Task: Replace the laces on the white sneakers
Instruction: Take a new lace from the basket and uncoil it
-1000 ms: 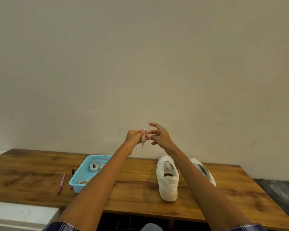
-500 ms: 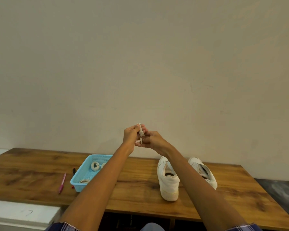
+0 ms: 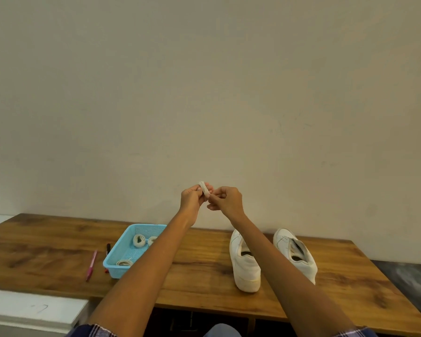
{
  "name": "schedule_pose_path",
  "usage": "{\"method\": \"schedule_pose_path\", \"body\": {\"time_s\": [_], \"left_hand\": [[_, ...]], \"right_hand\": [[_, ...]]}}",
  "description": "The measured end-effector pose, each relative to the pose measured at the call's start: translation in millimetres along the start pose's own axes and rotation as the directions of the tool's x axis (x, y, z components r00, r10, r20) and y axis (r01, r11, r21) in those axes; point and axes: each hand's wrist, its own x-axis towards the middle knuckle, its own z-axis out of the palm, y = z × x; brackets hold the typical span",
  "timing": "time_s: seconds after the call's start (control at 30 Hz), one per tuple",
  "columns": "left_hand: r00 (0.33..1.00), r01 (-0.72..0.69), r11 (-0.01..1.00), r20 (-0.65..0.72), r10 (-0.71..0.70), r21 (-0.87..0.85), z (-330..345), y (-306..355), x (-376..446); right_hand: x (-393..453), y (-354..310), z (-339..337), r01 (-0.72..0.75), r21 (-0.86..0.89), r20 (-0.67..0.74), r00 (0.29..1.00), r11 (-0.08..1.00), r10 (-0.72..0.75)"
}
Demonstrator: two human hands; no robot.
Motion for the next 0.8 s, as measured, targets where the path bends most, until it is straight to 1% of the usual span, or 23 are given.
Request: {"method": "schedule_pose_path", "body": {"time_s": [0.07, 0.13, 0.2, 0.27, 0.33, 0.47, 0.57, 0.63, 0.7, 0.8], "left_hand": [[1.000, 0.002, 1.000, -0.004, -0.002, -0.004, 0, -4, 1], [1.000, 0.010, 1.000, -0.007, -0.010, 0.001, 1, -6, 1], [1.000, 0.020, 1.000, 0.016, -0.019, -0.011, 4, -8, 0], [0.999, 0.018, 1.000, 0.031, -0.017, -0.017, 8, -9, -2], [1.000, 0.014, 1.000, 0.023, -0.014, -0.014, 10, -9, -2], [1.000, 0.014, 1.000, -0.008, -0.014, -0.001, 9, -12, -1], [0.998, 0.028, 0.998, -0.049, -0.025, 0.049, 7, -15, -2], [0.997, 0.040, 0.995, -0.065, -0.034, 0.089, 4, -19, -3], [0.997, 0.049, 0.994, -0.070, -0.042, 0.093, 1, -23, -5], [0.995, 0.053, 0.996, -0.084, -0.047, 0.069, -1, -26, -7]], "right_hand": [[0, 2, 1, 0.101, -0.152, -0.030, 0.994, 0.983, -0.106], [-2, 2, 4, 0.190, -0.259, -0.051, 0.976, 0.947, -0.210], [-3, 4, 8, 0.257, -0.322, -0.075, 0.952, 0.911, -0.295], [-3, 5, 10, 0.264, -0.341, -0.119, 0.940, 0.902, -0.320], [-2, 3, 11, 0.239, -0.353, -0.135, 0.944, 0.905, -0.302], [-1, 0, 14, 0.190, -0.519, -0.108, 0.952, 0.833, -0.285], [0, -1, 16, 0.088, -0.576, -0.114, 0.976, 0.812, -0.186], [0, -1, 18, 0.027, -0.640, -0.086, 0.991, 0.768, -0.107], [0, 0, 20, 0.013, -0.683, -0.046, 0.997, 0.730, -0.060], [0, 2, 23, 0.025, -0.679, 0.001, 0.999, 0.733, -0.033]]}}
